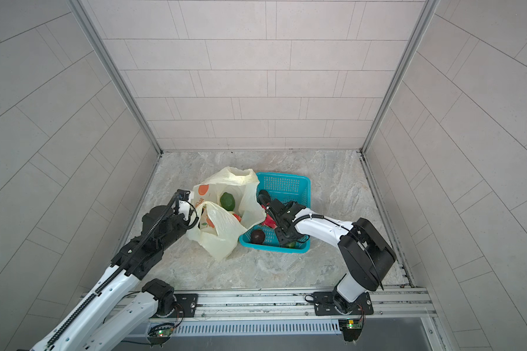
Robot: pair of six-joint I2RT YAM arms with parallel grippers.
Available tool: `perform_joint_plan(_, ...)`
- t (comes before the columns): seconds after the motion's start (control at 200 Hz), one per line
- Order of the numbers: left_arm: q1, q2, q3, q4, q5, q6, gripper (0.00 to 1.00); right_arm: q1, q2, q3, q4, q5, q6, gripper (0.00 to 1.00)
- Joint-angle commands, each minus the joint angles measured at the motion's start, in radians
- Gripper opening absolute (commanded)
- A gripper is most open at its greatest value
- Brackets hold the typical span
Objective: Place the fruits into the plastic bag
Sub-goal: Pick up the fruit from the bin, then place the fruit in the plastic bag.
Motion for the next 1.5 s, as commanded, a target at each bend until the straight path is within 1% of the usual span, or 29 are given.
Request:
perform_joint_plan(0.0, 0.006, -0.013, -0.007, 0.014, -0.001, -0.003, 0.00, 0.003, -0.027, -0.027, 0.010, -0.019, 0.001, 0.38)
perform_joint_plan(0.16, 0.006, -0.012, -0.008, 0.015, 0.005, 0.000, 0.00, 0.000, -0.159, -0.071, 0.074, 0.031, 0.026, 0.31)
perform_joint_plan(0.295, 0.006, -0.009, -0.007, 0.021, 0.007, -0.002, 0.00, -0.005, -0.315, -0.114, 0.142, 0.105, 0.075, 0.29)
perform_joint_plan(0.475, 0.006, -0.009, -0.008, 0.021, 0.009, -0.005, 0.00, -0.005, -0.502, -0.186, 0.272, 0.163, 0.056, 0.27)
perform_joint_plan(0.555, 0.006, -0.010, -0.010, 0.021, 0.009, -0.005, 0.00, -0.007, -0.580, -0.214, 0.329, 0.159, 0.048, 0.26)
perform_joint_plan(0.681, 0.006, -0.010, -0.012, 0.023, 0.012, -0.004, 0.00, -0.004, -0.621, -0.189, 0.377, 0.075, 0.035, 0.26)
perform_joint_plan(0.861, 0.005, -0.002, -0.010, 0.027, 0.016, -0.004, 0.00, 0.041, -0.585, -0.086, 0.511, -0.098, 0.045, 0.26)
perform_joint_plan(1.001, 0.005, -0.005, -0.011, 0.024, 0.018, -0.004, 0.00, 0.100, -0.502, 0.013, 0.618, -0.151, 0.035, 0.26)
perform_joint_plan(1.121, 0.006, -0.010, -0.012, 0.020, 0.017, -0.004, 0.00, 0.135, -0.392, 0.077, 0.686, -0.207, 0.037, 0.26)
perform_joint_plan(1.226, 0.006, -0.016, -0.013, 0.020, 0.010, -0.004, 0.00, 0.172, -0.291, 0.112, 0.731, -0.211, 0.029, 0.26)
perform_joint_plan(1.341, 0.006, -0.021, -0.013, 0.021, -0.003, -0.007, 0.00, 0.211, -0.171, 0.170, 0.720, -0.210, 0.019, 0.26)
perform_joint_plan(1.456, 0.006, -0.027, -0.013, 0.024, -0.011, -0.008, 0.00, 0.267, -0.045, 0.264, 0.602, -0.211, -0.042, 0.27)
perform_joint_plan(1.496, 0.006, -0.028, -0.012, 0.023, -0.014, -0.006, 0.00, 0.286, -0.016, 0.281, 0.587, -0.208, -0.066, 0.28)
